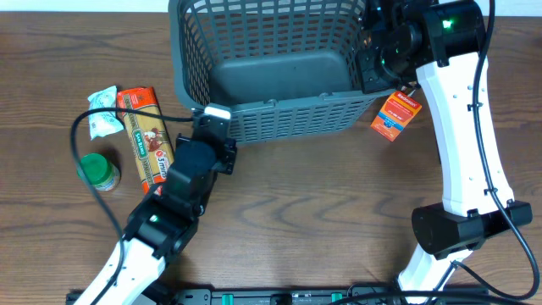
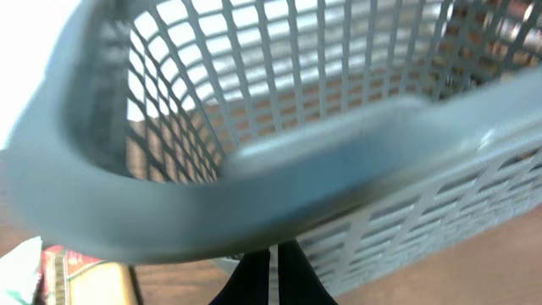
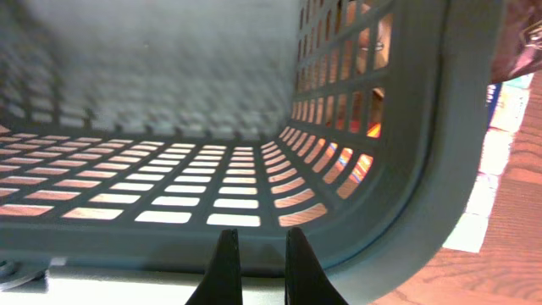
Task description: Pack container
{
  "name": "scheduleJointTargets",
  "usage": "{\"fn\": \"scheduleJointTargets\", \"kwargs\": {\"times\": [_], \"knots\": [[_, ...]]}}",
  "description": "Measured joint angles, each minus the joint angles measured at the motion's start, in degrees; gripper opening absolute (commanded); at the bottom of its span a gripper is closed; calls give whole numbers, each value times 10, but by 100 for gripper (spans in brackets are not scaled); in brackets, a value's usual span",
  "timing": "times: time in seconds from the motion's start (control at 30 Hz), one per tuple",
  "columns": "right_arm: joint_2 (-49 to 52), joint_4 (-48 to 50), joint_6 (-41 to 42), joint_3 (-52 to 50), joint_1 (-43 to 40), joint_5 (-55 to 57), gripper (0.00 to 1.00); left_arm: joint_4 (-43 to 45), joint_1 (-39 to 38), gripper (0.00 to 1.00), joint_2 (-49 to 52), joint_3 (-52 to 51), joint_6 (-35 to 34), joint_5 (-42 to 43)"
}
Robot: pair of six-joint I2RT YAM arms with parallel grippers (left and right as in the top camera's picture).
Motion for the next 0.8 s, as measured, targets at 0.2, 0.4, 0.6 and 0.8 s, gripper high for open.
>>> {"fn": "scheduleJointTargets", "kwargs": {"times": [0.2,0.4,0.6,0.8], "knots": [[0,13,21,0,0,35,1,2,0,6,-125,1,0,-20],[0,-10,33,0,-3,37,1,3,0,6,-202,4,0,-50],[0,-39,37,0,-3,11,1,-8,0,6,-201,4,0,-55],[0,-41,37,-4,17,-1,1,-13,0,6,-201,4,0,-57]]}}
